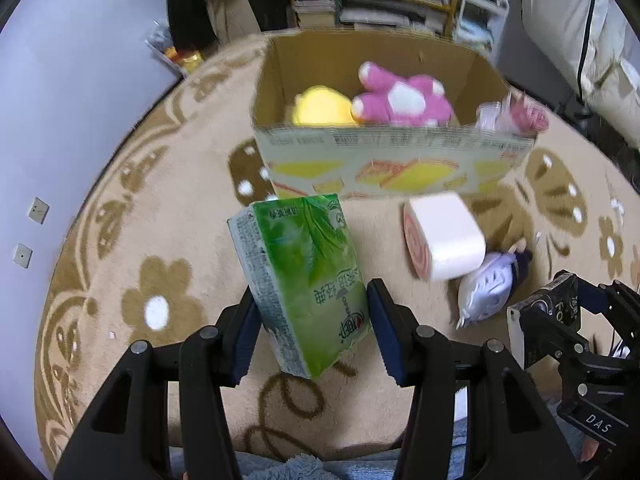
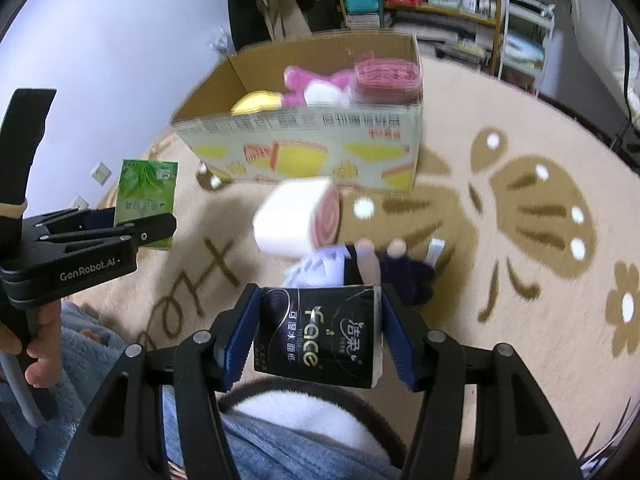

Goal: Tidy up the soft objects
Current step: 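Lift both tissue packs and carry them over the box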

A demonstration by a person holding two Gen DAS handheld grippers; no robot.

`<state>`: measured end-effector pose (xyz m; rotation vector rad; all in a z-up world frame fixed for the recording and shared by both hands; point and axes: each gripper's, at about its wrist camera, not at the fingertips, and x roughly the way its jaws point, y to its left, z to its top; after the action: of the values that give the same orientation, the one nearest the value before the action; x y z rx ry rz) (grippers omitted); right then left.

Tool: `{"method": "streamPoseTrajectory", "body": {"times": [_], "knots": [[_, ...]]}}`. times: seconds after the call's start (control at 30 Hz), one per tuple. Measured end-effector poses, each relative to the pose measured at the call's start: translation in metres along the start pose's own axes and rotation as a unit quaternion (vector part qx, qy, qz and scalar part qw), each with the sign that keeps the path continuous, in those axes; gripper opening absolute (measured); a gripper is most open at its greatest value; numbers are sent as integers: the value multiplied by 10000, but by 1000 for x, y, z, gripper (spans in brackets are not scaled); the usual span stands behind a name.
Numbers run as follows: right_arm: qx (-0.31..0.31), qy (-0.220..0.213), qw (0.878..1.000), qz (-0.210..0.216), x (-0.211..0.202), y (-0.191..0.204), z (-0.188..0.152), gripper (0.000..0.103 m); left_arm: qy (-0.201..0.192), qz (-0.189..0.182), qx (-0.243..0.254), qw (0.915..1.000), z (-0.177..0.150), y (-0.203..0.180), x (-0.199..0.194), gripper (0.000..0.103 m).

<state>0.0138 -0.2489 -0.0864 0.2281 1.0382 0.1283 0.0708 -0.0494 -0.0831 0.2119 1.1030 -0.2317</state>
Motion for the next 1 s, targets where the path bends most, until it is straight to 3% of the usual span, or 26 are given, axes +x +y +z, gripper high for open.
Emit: {"method": "streamPoseTrajectory", "body": {"times": [0.23,0.47,0.57,0.73,1.0], "knots": [[-9,-962,9952,181,-22,20,10,62,-888,152,-99,9959,6,7,-29,51],[-95,-1779,9839,132,-46,23,25,62,-1998,361,-32,9792,11,4,-71,51],[-129,-2113,9773,-2,-55,25,32,62,-2289,502,46,9721,14,1,-82,51],[-216,-2575,9657,-244,-66,30,42,62,-2531,544,60,9659,19,-1,-88,51],[-323,-2907,9559,-255,-70,32,65,62,-2863,592,-13,9563,38,2,-96,51]]}}
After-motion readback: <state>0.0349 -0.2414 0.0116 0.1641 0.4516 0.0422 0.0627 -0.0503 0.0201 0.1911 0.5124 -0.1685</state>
